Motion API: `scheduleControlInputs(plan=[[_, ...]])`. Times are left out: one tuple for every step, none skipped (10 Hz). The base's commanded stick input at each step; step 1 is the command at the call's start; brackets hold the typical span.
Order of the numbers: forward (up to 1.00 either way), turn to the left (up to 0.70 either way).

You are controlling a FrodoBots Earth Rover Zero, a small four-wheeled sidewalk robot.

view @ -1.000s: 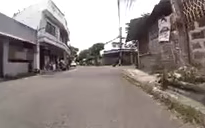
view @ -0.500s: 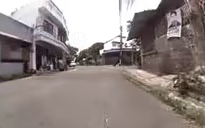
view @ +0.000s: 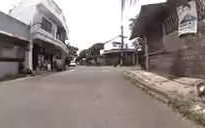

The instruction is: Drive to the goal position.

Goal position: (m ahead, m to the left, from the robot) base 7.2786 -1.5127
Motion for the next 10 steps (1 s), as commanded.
scheduleControlInputs(plan=[[1.00, 0.00], [1.00, 0.00], [1.00, 0.00], [1.00, 0.00], [1.00, 0.00], [1.00, 0.00], [1.00, 0.00], [1.00, 0.00], [1.00, 0.00], [1.00, 0.00]])
